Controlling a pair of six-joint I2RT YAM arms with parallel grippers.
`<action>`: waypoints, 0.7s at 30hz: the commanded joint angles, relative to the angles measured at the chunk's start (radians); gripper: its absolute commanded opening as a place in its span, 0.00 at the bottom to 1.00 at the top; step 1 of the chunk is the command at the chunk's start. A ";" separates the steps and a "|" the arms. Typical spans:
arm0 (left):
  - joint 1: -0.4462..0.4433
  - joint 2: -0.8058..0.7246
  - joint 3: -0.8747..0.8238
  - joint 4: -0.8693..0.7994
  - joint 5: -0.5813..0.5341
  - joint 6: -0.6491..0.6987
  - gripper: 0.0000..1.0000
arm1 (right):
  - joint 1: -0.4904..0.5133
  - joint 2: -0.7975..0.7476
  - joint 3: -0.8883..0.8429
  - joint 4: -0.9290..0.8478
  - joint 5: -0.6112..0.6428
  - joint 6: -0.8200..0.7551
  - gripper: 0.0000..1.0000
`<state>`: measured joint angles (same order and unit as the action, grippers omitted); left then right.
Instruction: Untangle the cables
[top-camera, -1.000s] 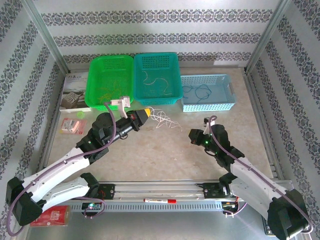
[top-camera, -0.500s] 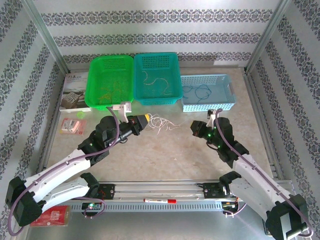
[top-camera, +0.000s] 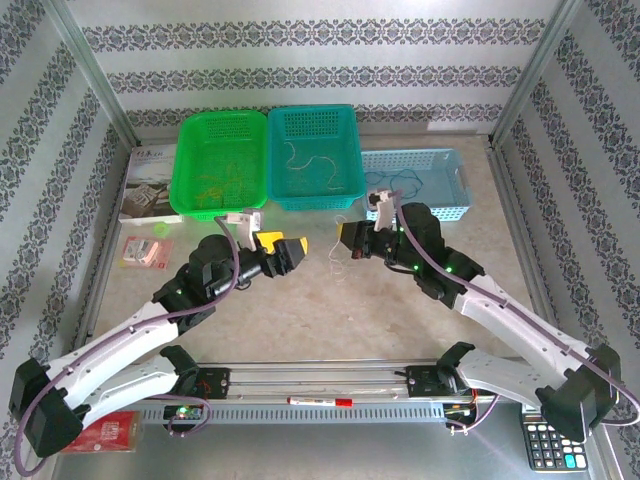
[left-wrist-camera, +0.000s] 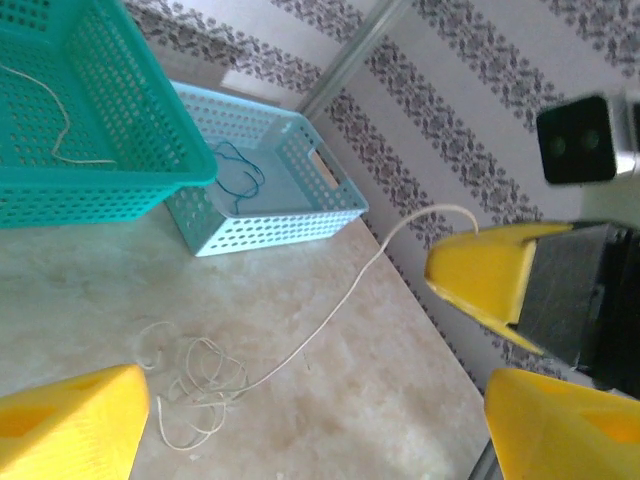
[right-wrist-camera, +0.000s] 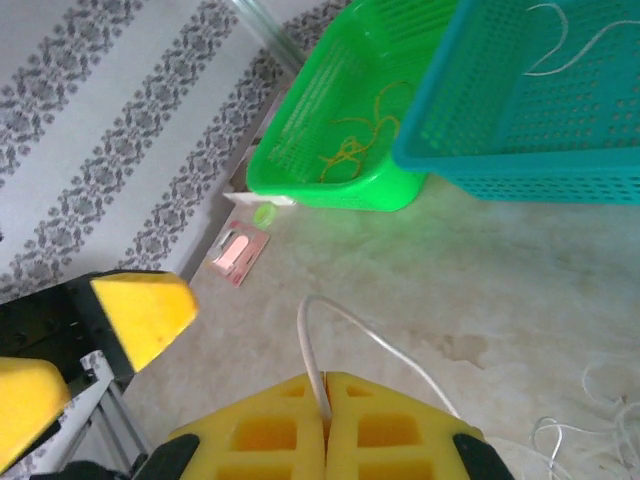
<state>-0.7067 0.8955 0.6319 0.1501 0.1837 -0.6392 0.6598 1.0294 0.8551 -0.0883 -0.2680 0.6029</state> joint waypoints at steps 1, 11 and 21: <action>0.009 0.031 -0.004 0.049 0.108 0.082 0.87 | 0.024 0.017 0.077 -0.043 -0.019 -0.052 0.00; 0.007 0.160 0.023 0.150 0.196 0.125 0.87 | 0.098 0.040 0.187 -0.071 -0.012 -0.069 0.00; 0.007 0.320 0.047 0.285 0.226 0.120 0.55 | 0.133 0.075 0.281 -0.070 -0.031 -0.068 0.00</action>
<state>-0.7063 1.1881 0.6685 0.3283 0.3912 -0.5320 0.7837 1.0966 1.0821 -0.1585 -0.2790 0.5457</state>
